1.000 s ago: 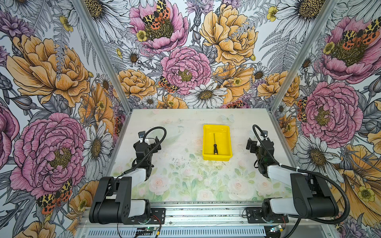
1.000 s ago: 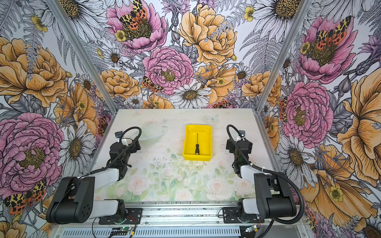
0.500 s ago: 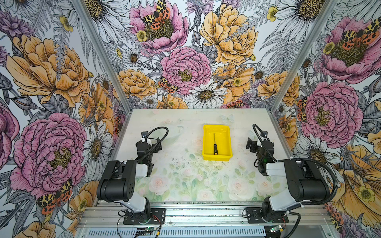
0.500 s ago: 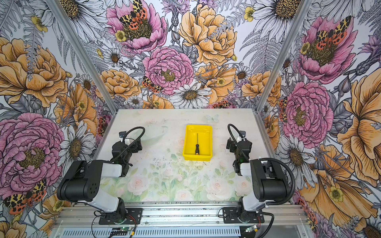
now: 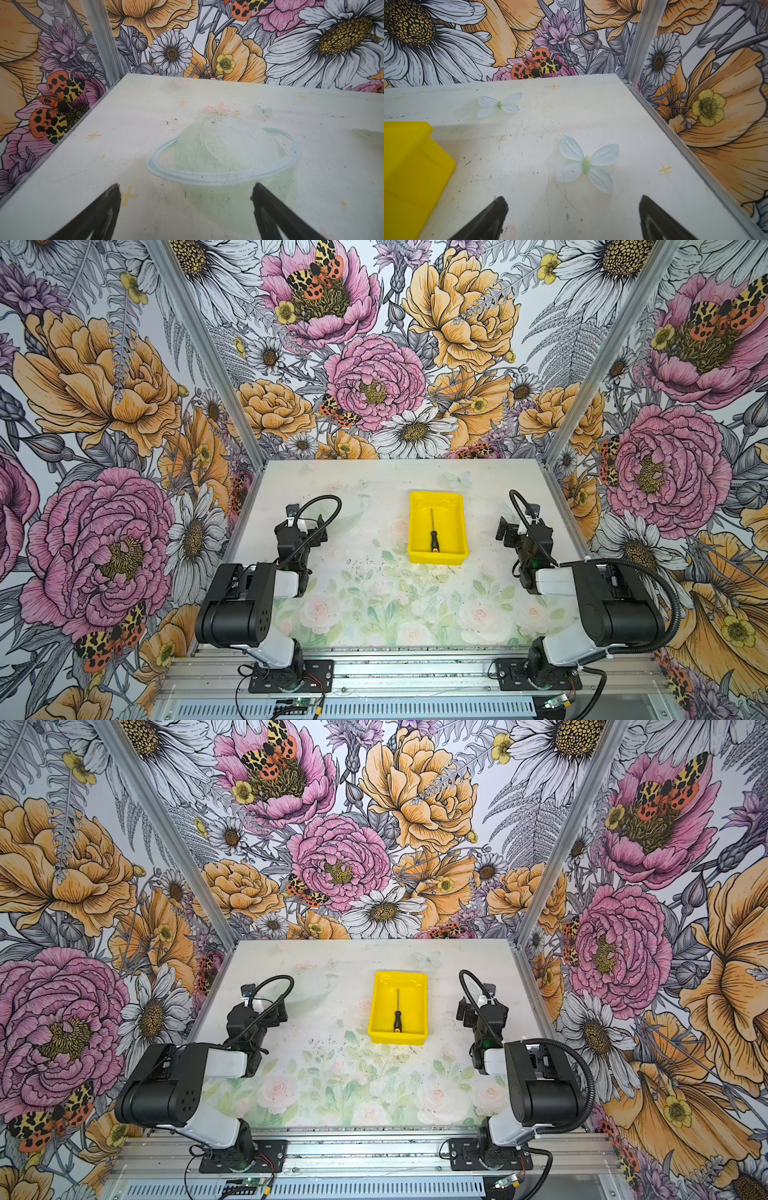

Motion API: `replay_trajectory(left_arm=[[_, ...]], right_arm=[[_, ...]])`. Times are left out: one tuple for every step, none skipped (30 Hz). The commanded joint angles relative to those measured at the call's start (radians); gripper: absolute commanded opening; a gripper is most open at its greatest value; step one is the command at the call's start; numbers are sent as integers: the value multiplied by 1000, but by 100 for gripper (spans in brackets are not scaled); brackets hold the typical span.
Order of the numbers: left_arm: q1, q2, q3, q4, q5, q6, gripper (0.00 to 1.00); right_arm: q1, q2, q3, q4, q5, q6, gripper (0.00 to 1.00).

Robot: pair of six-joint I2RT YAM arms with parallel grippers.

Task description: Put the screwdriver in the bin

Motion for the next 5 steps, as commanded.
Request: replay_trajectory(left_arm=[[10, -9, 11, 19, 15, 6, 99], [16, -10, 9, 22, 25, 0, 99], [10, -9, 7, 26, 11, 4, 99], [3, -10, 6, 27, -2, 11, 99], [-5, -9, 2, 36, -12, 14, 99]], right_arm=[[6, -6, 7, 39, -13, -13, 99], [6, -6, 7, 39, -14, -13, 99], [7, -6, 7, 38, -14, -13, 99], [7, -6, 7, 39, -13, -14, 99], [7, -7, 6, 39, -13, -13, 99]])
